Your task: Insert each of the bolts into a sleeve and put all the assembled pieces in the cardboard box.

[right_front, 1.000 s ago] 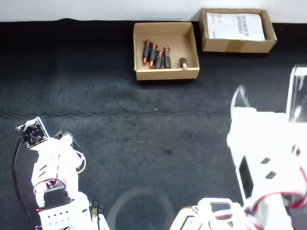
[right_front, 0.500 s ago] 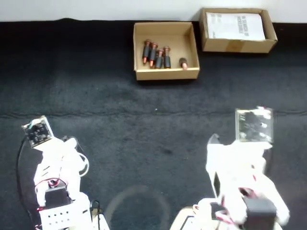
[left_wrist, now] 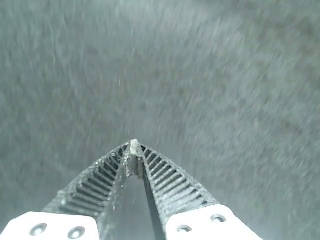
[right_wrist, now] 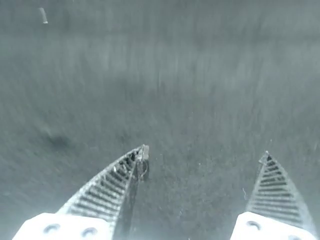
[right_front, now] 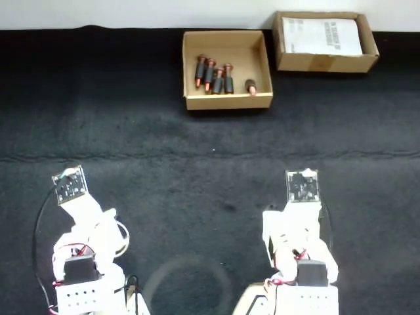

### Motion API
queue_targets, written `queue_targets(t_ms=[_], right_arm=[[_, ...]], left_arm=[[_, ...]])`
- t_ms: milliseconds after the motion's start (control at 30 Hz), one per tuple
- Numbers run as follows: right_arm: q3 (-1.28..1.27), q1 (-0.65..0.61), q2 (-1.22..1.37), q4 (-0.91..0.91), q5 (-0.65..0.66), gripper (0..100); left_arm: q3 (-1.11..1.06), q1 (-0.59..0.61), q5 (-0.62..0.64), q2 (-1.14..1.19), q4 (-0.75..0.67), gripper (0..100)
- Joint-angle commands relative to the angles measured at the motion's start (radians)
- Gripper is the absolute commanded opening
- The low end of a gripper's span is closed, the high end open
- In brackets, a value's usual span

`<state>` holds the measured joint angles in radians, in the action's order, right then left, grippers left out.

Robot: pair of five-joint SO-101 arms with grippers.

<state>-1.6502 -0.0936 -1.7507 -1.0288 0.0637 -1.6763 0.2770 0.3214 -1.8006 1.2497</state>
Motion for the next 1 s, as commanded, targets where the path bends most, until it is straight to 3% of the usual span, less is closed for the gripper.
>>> queue_targets(t_ms=[0, 267, 400, 467, 600, 700, 967], right_arm=[[-0.058, 0.008, -0.047, -0.085, -0.008, 31.4], [-0.147, 0.073, -0.059, -0.177, -0.006, 31.3], [-0.157, 0.163, -0.067, -0.193, -0.006, 30.7], [-0.157, 0.173, -0.059, -0.194, -0.006, 24.5], [-0.157, 0.186, -0.067, -0.208, -0.006, 0.0], [-0.157, 0.188, -0.067, -0.209, -0.023, 5.3], [-0.157, 0.193, -0.067, -0.209, -0.035, 5.4]], left_arm=[[-0.019, -0.012, 0.0, -0.013, 0.071, 1], [-0.019, -0.012, 0.002, -0.013, 0.074, 1], [-0.019, -0.012, 0.002, -0.013, 0.074, 1], [-0.019, -0.016, 0.002, -0.013, 0.074, 1], [-0.019, -0.016, 0.002, -0.013, 0.074, 1], [-0.019, -0.016, 0.002, -0.013, 0.074, 1], [-0.019, -0.016, 0.003, -0.013, 0.074, 1]])
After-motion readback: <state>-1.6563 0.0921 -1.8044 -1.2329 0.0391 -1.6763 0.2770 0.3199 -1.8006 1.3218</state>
